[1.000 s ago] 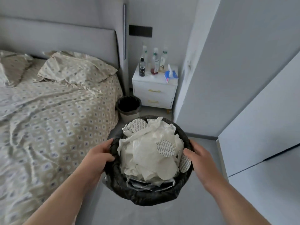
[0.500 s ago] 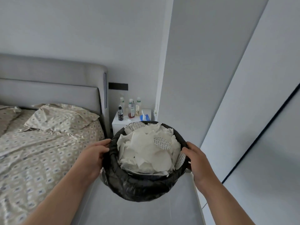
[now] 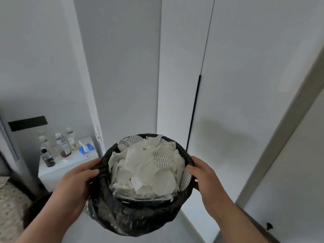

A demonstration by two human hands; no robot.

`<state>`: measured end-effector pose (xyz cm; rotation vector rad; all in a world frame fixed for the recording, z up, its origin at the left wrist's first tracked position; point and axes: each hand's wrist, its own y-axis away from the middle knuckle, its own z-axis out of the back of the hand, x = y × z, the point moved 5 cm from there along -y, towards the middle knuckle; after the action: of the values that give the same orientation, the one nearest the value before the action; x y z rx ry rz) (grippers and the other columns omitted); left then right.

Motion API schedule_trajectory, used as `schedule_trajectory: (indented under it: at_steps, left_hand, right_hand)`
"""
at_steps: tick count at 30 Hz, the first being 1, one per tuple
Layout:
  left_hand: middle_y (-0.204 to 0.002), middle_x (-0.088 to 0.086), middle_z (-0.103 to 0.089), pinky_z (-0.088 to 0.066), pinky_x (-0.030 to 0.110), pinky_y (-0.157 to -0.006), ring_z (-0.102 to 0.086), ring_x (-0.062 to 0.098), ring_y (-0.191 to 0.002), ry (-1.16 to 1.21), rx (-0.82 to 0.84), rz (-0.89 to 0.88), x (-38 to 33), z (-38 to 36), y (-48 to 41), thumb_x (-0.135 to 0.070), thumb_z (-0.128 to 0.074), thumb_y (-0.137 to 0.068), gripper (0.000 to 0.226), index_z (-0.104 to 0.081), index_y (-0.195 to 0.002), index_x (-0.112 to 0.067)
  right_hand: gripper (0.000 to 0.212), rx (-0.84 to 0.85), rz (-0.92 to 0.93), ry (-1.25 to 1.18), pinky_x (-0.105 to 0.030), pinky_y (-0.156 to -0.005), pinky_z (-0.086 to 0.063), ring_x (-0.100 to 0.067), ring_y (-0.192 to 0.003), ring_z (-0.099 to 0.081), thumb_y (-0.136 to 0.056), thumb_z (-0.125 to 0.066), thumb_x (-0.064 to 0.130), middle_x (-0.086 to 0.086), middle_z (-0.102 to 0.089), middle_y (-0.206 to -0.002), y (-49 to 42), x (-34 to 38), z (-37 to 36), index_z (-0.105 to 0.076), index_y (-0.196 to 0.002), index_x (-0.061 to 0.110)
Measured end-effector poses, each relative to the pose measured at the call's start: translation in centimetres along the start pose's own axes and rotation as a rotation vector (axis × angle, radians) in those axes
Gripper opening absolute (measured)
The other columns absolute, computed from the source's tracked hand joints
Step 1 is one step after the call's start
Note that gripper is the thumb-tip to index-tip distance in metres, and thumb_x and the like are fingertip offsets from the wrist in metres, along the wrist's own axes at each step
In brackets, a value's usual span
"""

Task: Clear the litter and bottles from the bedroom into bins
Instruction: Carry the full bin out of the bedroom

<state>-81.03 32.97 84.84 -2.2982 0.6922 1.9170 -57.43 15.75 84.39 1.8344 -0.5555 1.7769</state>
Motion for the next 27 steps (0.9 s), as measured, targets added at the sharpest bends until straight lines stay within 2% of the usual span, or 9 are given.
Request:
schedule_trajectory:
  at_steps: [3,8,13,15,17,19,22,25,27]
  left_hand:
    - [-0.107,0.011,-0.069,-0.046,0.030,-0.076,-0.063,0.024,-0.097,-0.059,0.158,0.007,0.8,-2.5,0.7,0.009,-0.040,-0.091,0.039,-0.060,-0.120,-0.008]
    - [-0.107,0.009,-0.071,-0.047,0.033,-0.078,-0.064,0.025,-0.101,-0.121,0.415,0.036,3.4,-9.0,3.3,0.008,-0.044,-0.089,0.041,-0.060,-0.123,-0.008]
    - [-0.110,0.010,-0.071,-0.048,0.035,-0.079,-0.064,0.028,-0.103,-0.188,0.658,0.095,7.5,-18.0,8.5,0.008,-0.047,-0.088,0.042,-0.059,-0.125,-0.008]
    - [-0.110,0.010,-0.071,-0.048,0.036,-0.083,-0.064,0.028,-0.106,-0.206,0.737,0.128,9.4,-21.9,11.2,0.009,-0.048,-0.087,0.044,-0.059,-0.126,-0.008]
    - [-0.111,0.010,-0.070,-0.048,0.034,-0.081,-0.063,0.028,-0.106,-0.211,0.800,0.153,11.2,-25.6,14.1,0.010,-0.048,-0.087,0.045,-0.058,-0.127,-0.007]
    - [-0.106,0.008,-0.072,-0.048,0.032,-0.076,-0.067,0.023,-0.097,-0.238,0.869,0.161,12.7,-29.1,17.3,0.011,-0.047,-0.087,0.042,-0.062,-0.120,-0.009]
    - [-0.093,0.004,-0.076,-0.050,0.032,-0.071,-0.072,0.015,-0.076,-0.285,0.969,0.155,14.5,-33.5,22.2,0.013,-0.043,-0.087,0.041,-0.070,-0.098,-0.016]
    - [-0.091,0.006,-0.076,-0.052,0.032,-0.068,-0.072,0.015,-0.073,-0.295,1.031,0.151,15.7,-37.1,25.7,0.013,-0.042,-0.086,0.042,-0.071,-0.096,-0.015]
    - [-0.092,0.007,-0.076,-0.052,0.031,-0.068,-0.072,0.016,-0.073,-0.308,1.049,0.144,16.2,-39.0,27.1,0.013,-0.043,-0.087,0.040,-0.071,-0.098,-0.015]
  right_hand:
    - [0.015,-0.152,0.008,-0.018,-0.033,-0.073,-0.045,-0.017,-0.077,-0.060,-0.084,-0.055,0.012,-0.009,-0.066,-0.085,4.0,-0.5,2.7,-0.065,-0.095,0.007]
    - [0.036,-0.432,0.011,-0.069,-0.030,-0.079,-0.054,-0.014,-0.084,-0.070,-0.089,-0.051,0.002,0.000,-0.075,-0.091,12.3,-0.8,8.4,-0.074,-0.086,0.029]
    - [0.024,-0.700,0.003,-0.104,-0.025,-0.067,-0.048,-0.010,-0.073,-0.063,-0.090,-0.048,0.005,0.000,-0.070,-0.084,21.7,-1.4,15.9,-0.070,-0.089,0.014]
    - [0.031,-0.808,0.012,-0.134,-0.025,-0.066,-0.046,-0.008,-0.069,-0.060,-0.093,-0.044,0.008,0.003,-0.067,-0.076,25.6,-1.6,19.1,-0.071,-0.080,0.017]
    - [0.031,-0.904,0.000,-0.142,-0.027,-0.067,-0.045,-0.008,-0.066,-0.058,-0.095,-0.041,0.009,0.002,-0.066,-0.075,29.2,-1.9,22.3,-0.069,-0.083,0.015]
    - [0.033,-0.977,-0.011,-0.136,-0.029,-0.070,-0.047,-0.010,-0.069,-0.059,-0.096,-0.039,0.009,0.002,-0.068,-0.077,32.5,-2.1,25.4,-0.070,-0.086,0.018]
    - [0.042,-1.039,-0.030,-0.104,-0.032,-0.075,-0.049,-0.014,-0.076,-0.059,-0.095,-0.038,0.008,0.004,-0.069,-0.077,36.6,-2.3,29.4,-0.073,-0.080,0.026]
    - [0.053,-1.097,-0.025,-0.108,-0.032,-0.076,-0.049,-0.013,-0.075,-0.058,-0.095,-0.039,0.007,0.007,-0.069,-0.074,39.5,-2.3,32.9,-0.073,-0.068,0.036]
    - [0.050,-1.140,-0.031,-0.139,-0.031,-0.077,-0.050,-0.009,-0.074,-0.060,-0.095,-0.041,0.007,0.013,-0.070,-0.070,40.6,-2.6,34.9,-0.073,-0.069,0.033]
